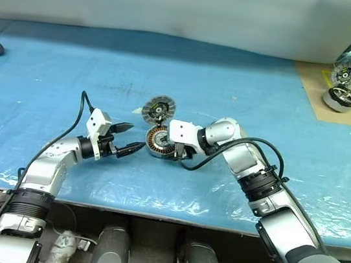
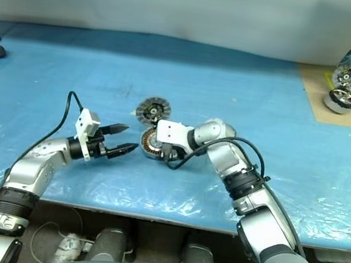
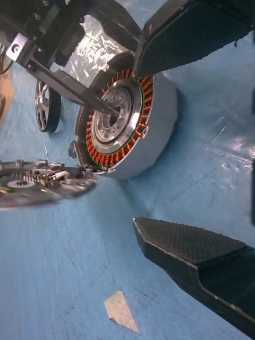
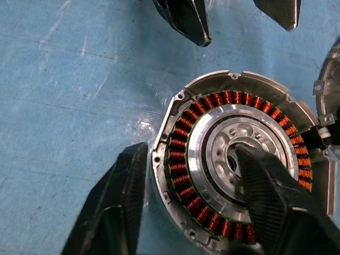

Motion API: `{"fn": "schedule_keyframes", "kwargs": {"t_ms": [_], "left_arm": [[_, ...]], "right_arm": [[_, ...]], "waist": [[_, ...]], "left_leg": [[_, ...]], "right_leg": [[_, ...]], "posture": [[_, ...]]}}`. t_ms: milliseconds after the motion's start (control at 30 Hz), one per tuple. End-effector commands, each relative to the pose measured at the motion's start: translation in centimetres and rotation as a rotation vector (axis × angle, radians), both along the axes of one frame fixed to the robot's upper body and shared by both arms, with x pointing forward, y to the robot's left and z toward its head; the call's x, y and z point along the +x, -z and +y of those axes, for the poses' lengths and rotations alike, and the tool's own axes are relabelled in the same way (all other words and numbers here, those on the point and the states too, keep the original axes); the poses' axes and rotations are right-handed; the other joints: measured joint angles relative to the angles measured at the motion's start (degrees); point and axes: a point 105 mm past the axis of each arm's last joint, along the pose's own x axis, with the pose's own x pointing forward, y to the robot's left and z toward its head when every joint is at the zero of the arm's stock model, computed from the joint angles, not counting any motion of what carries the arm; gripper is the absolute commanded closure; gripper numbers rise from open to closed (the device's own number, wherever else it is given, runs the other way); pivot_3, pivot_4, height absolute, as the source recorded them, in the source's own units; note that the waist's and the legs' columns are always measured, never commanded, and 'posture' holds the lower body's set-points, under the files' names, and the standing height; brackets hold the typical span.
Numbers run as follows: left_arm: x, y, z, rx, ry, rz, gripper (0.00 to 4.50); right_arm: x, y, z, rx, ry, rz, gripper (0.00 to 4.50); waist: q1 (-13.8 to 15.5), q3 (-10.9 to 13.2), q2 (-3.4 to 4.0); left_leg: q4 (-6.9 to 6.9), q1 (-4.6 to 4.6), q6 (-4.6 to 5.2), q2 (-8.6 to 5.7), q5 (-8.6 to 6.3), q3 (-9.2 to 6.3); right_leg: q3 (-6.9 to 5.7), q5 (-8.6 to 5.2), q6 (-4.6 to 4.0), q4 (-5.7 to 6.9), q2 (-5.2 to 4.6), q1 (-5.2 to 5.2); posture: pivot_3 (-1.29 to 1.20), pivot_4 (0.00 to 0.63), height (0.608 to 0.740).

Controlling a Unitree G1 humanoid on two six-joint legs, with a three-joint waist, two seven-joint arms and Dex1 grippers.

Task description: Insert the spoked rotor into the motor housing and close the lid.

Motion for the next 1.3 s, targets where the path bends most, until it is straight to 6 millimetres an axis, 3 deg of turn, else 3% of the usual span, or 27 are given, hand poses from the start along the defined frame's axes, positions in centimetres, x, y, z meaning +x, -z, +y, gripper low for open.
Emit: {"fn": "schedule_keyframes", "kwargs": {"t_ms": [33,100,333,467,600,667,1033,1233,1300], "left_arm": [[0.2,-1.2,-0.2,-0.001,0.022,-0.041,0.00],[0.2,-1.2,-0.3,0.000,0.026,-0.041,0.00],[-0.1,-1.1,-0.4,-0.008,0.034,-0.034,0.00],[0.0,-1.2,-0.3,-0.009,0.032,-0.033,0.00],[-0.2,-1.3,-0.4,-0.012,0.040,-0.032,0.00],[-0.4,-1.2,-0.6,-0.005,0.054,-0.029,0.00],[-1.0,-0.8,-1.0,0.003,0.089,-0.007,0.00],[-0.8,-1.0,-1.3,0.005,0.097,-0.014,0.00],[-0.8,-1.1,-1.4,0.004,0.100,-0.016,0.00]], "right_arm": [[0.0,-0.7,0.4,0.037,0.018,0.007,0.59],[0.4,-2.0,0.5,0.104,0.063,0.033,0.03],[-1.5,-6.3,-1.1,0.333,0.076,0.152,0.03],[-1.7,-6.6,-2.7,0.381,0.148,0.133,0.03],[2.9,-5.7,-5.3,0.378,0.420,-0.094,0.03],[4.3,-5.2,-6.3,0.403,0.529,-0.121,0.03],[4.6,-2.2,-5.8,0.504,0.646,-0.028,0.03],[6.9,-0.1,-7.3,0.403,0.747,-0.160,0.03],[6.8,0.0,-7.1,0.430,0.740,-0.120,0.03]], "waist": [[0.0,0.0,0.00],[-0.1,0.0,0.00],[0.2,0.0,-0.03],[0.5,0.0,-0.03],[0.2,0.0,-0.03],[0.2,0.1,-0.03],[0.0,0.1,-0.03],[-0.1,0.1,-0.03],[-0.1,0.1,-0.03]], "left_leg": [[-0.01,0.00,0.00,0.00,0.00,0.00],[-0.02,-0.01,0.00,-0.02,0.00,0.00],[-0.08,-0.05,0.01,-0.02,0.00,0.00],[-0.14,-0.04,0.01,-0.03,0.00,0.00],[-0.13,0.02,-0.04,-0.05,0.03,0.00],[-0.14,0.06,-0.08,-0.08,0.05,0.01],[-0.35,-0.06,-0.07,-0.13,0.05,0.01],[-0.28,0.19,-0.08,-0.14,0.05,0.01],[-0.29,0.18,-0.09,-0.15,0.05,0.01]], "right_leg": [[0.00,0.00,0.00,-0.02,0.00,0.00],[0.00,0.00,0.00,-0.05,0.00,0.00],[-0.01,0.00,0.00,-0.12,0.00,-0.01],[-0.02,0.00,0.00,-0.17,0.00,-0.01],[0.02,0.00,0.01,-0.13,0.00,-0.01],[0.03,0.00,0.01,-0.12,0.00,0.01],[0.04,-0.01,0.01,-0.30,0.00,-0.10],[0.09,0.00,0.01,-0.25,-0.01,0.12],[0.09,0.00,0.01,-0.26,-0.01,0.11]], "posture": [[0.00,0.150,0.740],[0.00,0.150,0.740],[0.00,0.150,0.740],[0.00,0.150,0.740],[0.00,0.150,0.740],[0.00,0.150,0.740],[0.00,0.150,0.740],[0.00,0.150,0.740],[0.00,0.150,0.740]]}}
